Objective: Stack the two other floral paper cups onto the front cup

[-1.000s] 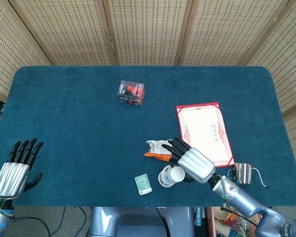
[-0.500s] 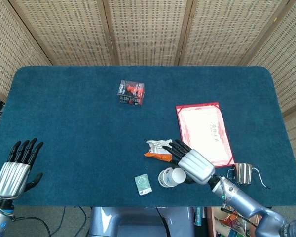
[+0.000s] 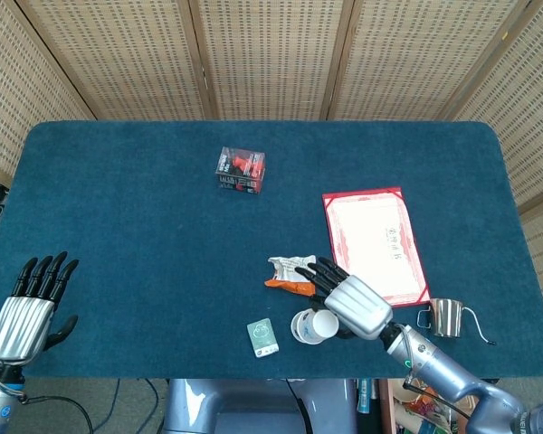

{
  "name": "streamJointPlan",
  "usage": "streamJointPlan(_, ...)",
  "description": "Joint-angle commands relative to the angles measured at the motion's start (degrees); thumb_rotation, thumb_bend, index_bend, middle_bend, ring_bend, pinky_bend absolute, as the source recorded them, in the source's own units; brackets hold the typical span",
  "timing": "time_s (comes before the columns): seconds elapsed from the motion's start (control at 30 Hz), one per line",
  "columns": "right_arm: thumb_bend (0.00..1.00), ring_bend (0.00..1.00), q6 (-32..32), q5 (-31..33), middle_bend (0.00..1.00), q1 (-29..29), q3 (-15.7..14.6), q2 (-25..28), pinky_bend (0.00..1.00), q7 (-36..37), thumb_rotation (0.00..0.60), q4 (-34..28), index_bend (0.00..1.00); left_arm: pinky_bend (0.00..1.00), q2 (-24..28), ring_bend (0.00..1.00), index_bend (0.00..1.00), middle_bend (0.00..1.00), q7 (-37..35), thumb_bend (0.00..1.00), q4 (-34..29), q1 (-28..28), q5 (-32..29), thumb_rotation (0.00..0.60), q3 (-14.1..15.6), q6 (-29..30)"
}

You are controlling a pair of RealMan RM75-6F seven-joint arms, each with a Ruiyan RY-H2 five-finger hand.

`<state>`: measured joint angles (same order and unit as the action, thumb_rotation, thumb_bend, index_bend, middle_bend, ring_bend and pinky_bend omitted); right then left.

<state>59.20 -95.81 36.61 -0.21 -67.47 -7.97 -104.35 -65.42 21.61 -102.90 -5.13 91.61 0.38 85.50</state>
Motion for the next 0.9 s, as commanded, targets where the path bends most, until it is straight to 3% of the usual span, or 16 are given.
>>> streamJointPlan(0.03, 0.07, 0.0, -0.1, 0.3, 0.05, -0.1, 0.1, -0.3, 0.0, -1.1, 0.6, -0.1, 0.47, 0.0, 0.0, 0.0, 0.0, 0.0, 0.0, 0.31, 0.0, 0.1, 0.0, 0.6, 0.0, 0.1)
streamJointPlan(0.33, 0.07, 0.0, -0.6, 2.9, 0.0, -0.5, 0.9, -1.3, 0.0, -4.2, 0.6, -0.5, 0.25, 0.0, 0.2, 0.0, 0.0, 0.0, -0.1, 0.31, -0.2, 0.1, 0.0, 0.6, -0.1, 0.1)
streamJointPlan(0.57, 0.07, 0.0, -0.2, 4.5, 0.0, -1.0, 1.8, -0.4, 0.0, -5.7, 0.6, -1.0, 0.24, 0.0, 0.4, 0.0, 0.0, 0.0, -0.1, 0.31, -0.3, 0.1, -0.1, 0.6, -0.2, 0.2)
streamJointPlan(0.67, 0.07, 0.0, 2.4, 6.2, 0.0, -2.5, 2.6, 0.5, 0.0, -6.7, 0.6, -0.2, 0.24, 0.0, 0.5, 0.0, 0.0, 0.0, -0.3, 0.31, -0.4, 0.2, -0.3, 0.6, -0.2, 0.3)
streamJointPlan(0.9, 0.07, 0.0, 10.1, 9.4, 0.0, -7.8, 3.5, 2.3, 0.0, -4.9, 0.6, 1.6, 0.09, 0.0, 0.6, 0.0, 0.0, 0.0, -0.7, 0.31, -0.2, 0.3, -1.0, 0.6, -0.4, 0.3)
